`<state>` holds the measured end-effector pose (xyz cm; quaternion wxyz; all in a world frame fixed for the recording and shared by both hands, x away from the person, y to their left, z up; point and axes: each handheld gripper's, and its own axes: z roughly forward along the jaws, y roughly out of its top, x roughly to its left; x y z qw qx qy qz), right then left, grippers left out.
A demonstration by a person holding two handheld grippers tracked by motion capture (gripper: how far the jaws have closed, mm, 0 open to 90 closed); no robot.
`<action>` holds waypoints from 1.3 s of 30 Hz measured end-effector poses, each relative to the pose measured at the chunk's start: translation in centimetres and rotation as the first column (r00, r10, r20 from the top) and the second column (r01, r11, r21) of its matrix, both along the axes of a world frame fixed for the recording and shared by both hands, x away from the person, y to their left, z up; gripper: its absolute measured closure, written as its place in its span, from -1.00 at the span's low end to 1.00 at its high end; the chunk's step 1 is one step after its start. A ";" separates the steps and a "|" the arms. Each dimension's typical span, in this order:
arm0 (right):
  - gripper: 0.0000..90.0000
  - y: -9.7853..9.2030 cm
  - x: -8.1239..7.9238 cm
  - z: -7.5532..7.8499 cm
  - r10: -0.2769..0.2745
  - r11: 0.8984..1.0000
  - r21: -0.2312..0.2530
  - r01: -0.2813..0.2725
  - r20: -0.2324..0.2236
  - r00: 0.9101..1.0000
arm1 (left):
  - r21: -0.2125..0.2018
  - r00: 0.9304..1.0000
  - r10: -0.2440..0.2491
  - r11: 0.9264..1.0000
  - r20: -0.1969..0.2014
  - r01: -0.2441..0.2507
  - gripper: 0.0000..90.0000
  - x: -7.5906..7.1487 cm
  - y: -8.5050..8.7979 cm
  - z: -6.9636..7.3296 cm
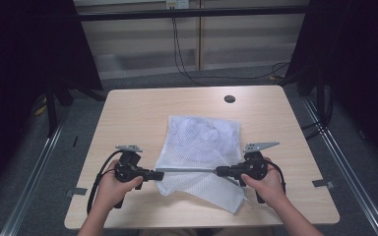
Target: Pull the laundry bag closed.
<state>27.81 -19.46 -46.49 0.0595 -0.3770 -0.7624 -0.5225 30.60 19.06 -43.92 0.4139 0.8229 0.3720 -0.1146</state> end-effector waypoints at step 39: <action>0.93 -3.0 -0.5 -0.2 -0.042 0.999 -0.021 0.041 -0.014 0.999 | 0.014 1.000 0.005 1.000 0.001 -0.005 0.95 0.0 0.3 -0.1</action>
